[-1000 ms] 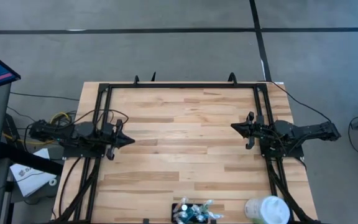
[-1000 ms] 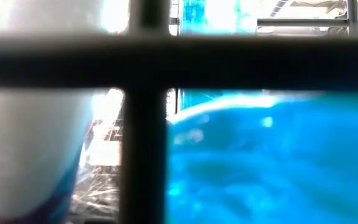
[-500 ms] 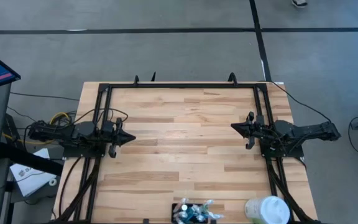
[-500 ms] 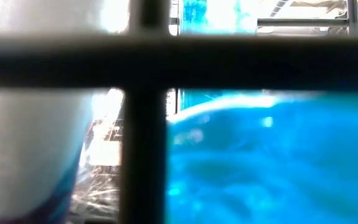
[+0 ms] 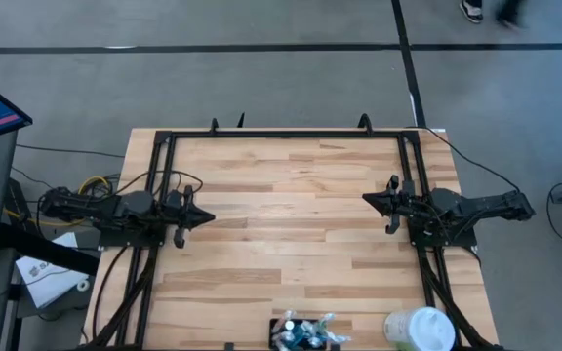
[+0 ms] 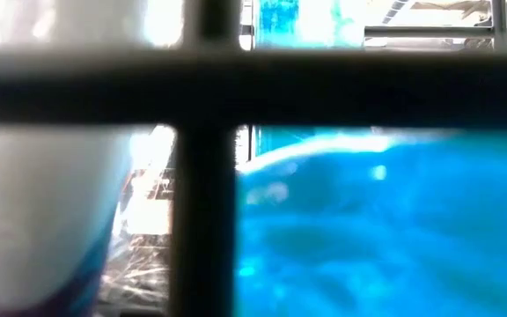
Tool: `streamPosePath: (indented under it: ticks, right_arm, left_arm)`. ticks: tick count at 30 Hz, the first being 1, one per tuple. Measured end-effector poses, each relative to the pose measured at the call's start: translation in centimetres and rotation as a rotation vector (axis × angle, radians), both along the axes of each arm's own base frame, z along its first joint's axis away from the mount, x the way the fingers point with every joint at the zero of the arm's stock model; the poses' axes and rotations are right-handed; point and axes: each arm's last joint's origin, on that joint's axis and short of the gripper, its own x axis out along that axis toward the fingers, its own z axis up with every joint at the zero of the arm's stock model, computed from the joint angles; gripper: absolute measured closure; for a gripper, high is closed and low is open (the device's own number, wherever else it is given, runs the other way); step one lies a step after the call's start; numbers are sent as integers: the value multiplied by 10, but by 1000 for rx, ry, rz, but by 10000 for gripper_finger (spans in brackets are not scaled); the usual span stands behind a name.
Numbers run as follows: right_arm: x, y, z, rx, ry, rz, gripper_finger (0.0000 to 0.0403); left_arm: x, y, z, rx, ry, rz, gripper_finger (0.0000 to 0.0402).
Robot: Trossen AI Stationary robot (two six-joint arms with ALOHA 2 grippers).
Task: Pick & Place toothbrushing station
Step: Return to Home Position
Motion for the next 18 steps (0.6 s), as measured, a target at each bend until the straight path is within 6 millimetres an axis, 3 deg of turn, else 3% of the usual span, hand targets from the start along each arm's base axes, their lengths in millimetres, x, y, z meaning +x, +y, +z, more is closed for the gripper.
streamPosePath:
  ticks: [18]
  right_arm:
    - [0, 0, 0, 0, 0, 0, 403]
  left_arm:
    - [5, -1, -5, 9, 60, -2, 399]
